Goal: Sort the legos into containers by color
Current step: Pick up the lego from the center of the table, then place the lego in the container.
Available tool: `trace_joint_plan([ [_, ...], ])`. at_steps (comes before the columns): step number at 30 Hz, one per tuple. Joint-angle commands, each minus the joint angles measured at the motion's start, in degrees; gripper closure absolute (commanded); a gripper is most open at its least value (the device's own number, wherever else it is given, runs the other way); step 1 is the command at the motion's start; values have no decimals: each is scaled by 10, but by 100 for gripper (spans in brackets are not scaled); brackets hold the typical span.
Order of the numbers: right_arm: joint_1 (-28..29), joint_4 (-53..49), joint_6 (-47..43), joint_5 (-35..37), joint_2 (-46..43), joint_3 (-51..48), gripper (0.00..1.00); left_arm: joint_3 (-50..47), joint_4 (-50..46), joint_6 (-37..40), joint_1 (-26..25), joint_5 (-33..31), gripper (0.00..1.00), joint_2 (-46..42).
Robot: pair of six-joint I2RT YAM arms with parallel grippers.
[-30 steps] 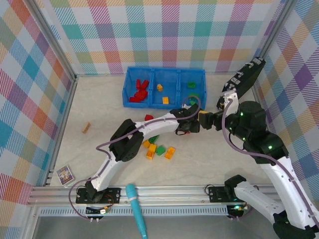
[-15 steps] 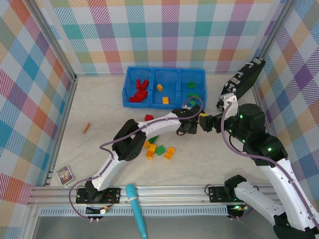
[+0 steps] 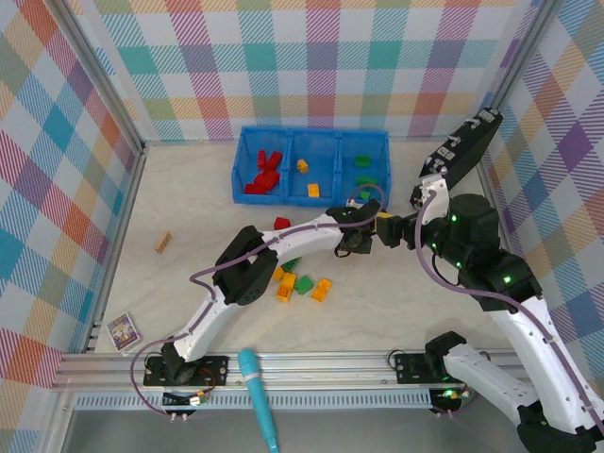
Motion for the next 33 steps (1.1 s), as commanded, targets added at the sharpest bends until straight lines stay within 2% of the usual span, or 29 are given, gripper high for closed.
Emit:
trace_joint_plan([
  [1, -2, 14, -9, 11, -1, -4, 1, -13, -17, 5, -1, 15, 83, 8],
  [4, -2, 20, -11, 18, -10, -7, 1, -47, -7, 1, 10, 30, 86, -18],
  [9, -3, 23, -17, 33, -21, -11, 1, -124, 4, 6, 51, 26, 87, -109],
  [14, -2, 28, -15, 29, -13, -15, 1, -129, -24, 54, 106, -22, 86, -207],
  [20, -2, 32, -13, 24, 0, -12, 1, -120, -23, 120, 190, -80, 84, -282],
  [26, -2, 40, -10, 25, 1, -16, 1, -107, 30, 154, 260, -108, 82, -295],
  [30, -2, 44, -11, 19, 10, -14, 1, -106, 87, 140, 297, -124, 79, -275],
  [33, -2, 40, -13, 10, 22, -1, 1, -89, 113, 124, 321, -110, 79, -239],
])
